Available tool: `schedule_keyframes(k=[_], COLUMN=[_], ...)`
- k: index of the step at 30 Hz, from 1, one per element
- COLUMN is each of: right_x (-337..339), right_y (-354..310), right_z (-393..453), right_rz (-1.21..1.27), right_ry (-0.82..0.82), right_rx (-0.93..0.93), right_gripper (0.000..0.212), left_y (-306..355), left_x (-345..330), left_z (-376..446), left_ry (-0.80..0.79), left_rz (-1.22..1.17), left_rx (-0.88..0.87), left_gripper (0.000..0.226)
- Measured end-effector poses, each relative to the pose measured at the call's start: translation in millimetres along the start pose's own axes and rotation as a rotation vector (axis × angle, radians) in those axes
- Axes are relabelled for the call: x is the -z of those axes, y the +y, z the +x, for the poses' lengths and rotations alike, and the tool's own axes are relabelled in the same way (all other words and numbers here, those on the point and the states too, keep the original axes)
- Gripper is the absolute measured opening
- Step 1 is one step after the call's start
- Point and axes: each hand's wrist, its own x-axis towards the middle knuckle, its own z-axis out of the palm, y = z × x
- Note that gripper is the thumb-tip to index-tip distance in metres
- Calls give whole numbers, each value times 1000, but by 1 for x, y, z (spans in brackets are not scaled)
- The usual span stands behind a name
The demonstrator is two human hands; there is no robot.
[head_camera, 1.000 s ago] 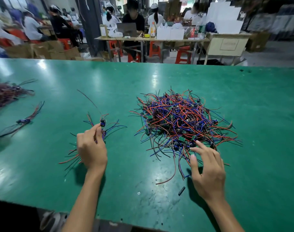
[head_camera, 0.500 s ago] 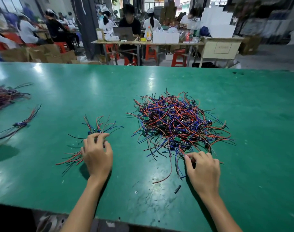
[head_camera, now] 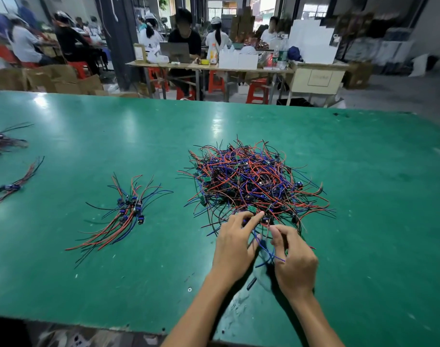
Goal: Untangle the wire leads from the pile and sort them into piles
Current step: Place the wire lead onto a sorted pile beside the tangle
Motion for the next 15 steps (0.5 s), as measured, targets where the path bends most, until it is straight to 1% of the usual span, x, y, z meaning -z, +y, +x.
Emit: schedule_keyframes(k=[2, 5, 10, 12, 15], right_x=[1, 3, 6, 6, 6], right_y=[-1, -4, -7, -7, -5], right_z=[-1, 0, 4, 5, 6], right_rz=[27, 80, 144, 147, 132], right_ry=[5, -3, 24, -5, -67], right_rx=[34, 61, -148, -207, -243], right_gripper=[26, 23, 25, 22, 30], left_y=[0, -2, -2, -2, -1], left_x=[0, 2, 6, 7, 10], left_z=[2, 1, 1, 3, 6], left_ry=[16, 51, 107, 134, 149], left_rz=[-6, -2, -61, -101, -153], left_rx=[-11, -39, -38, -18, -1], left_gripper=[42, 33, 24, 24, 20])
